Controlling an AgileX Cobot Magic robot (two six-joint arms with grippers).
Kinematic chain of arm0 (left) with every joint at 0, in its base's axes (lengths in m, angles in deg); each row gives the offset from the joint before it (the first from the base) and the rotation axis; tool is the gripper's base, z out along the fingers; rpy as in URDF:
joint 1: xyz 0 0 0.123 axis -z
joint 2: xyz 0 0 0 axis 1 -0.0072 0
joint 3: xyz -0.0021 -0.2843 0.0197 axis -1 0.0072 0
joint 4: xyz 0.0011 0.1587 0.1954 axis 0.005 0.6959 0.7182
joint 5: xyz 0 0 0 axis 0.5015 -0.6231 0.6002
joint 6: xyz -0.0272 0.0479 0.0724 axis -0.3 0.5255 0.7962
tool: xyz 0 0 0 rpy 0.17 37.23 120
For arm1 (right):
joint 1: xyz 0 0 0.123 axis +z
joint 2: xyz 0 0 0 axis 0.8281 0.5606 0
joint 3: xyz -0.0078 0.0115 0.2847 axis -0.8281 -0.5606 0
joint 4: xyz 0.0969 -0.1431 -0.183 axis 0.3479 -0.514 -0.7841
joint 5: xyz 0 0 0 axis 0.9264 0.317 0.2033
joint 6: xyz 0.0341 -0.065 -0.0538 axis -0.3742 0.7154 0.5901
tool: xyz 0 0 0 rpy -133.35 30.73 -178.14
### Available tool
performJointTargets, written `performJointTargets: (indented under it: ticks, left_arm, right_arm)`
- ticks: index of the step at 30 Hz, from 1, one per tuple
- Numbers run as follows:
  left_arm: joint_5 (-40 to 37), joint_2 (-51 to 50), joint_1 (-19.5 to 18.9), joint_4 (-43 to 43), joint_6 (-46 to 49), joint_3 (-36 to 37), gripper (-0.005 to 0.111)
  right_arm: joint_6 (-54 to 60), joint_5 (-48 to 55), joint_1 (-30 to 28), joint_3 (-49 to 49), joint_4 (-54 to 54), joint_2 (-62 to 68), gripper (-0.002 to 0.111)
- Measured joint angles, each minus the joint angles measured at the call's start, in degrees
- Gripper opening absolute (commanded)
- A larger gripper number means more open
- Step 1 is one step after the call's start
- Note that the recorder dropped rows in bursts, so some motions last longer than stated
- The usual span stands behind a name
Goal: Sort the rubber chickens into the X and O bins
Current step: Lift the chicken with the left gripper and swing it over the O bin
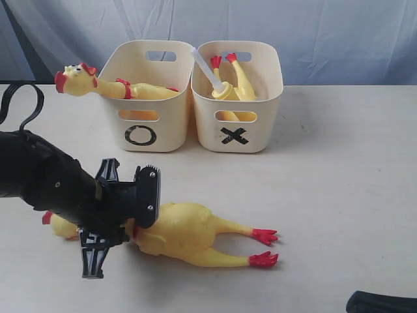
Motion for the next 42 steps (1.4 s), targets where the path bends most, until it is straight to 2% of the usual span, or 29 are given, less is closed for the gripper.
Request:
performJointTargets:
  ticks: [2,6,11,16,25,33,42]
  left_arm:
    - [-0.2,0.0,0.0,0.0,0.0,0.0,0.0]
    - [-1.2,0.0,0.0,0.0,0.0,0.0,0.0]
    - [-6.1,1.0,0.0,-0.9,0.0,-1.0,0.0]
    - [-12.2,4.9,0.0,-4.8,0.0,-2.1,0.0]
    - [-18.2,14.4,0.0,-14.9,0.0,-2.2,0.0]
    - [-19.2,21.0,0.0,-17.5,-9.0,-3.2,0.0]
    - [-19.4,24.3,0.0,-18.2,-16.2,-8.4,0.0]
  right_arm:
    - [0.0,0.0,0.0,0.0,0.0,0.0,-0.001]
    - [0.0,0.0,0.0,0.0,0.0,0.0,-0.001]
    - [0.0,0.0,0.0,0.0,0.0,0.0,-0.001]
    - [0.0,0.0,0.0,0.0,0.0,0.0,-0.001]
    - [0.0,-0.2,0.0,0.0,0.0,0.0,-0.001]
    - [0.0,-0.3,0.0,0.0,0.0,0.0,-0.001]
    - [-0.1,-0.4,0.0,0.0,-0.1,0.0,-0.001]
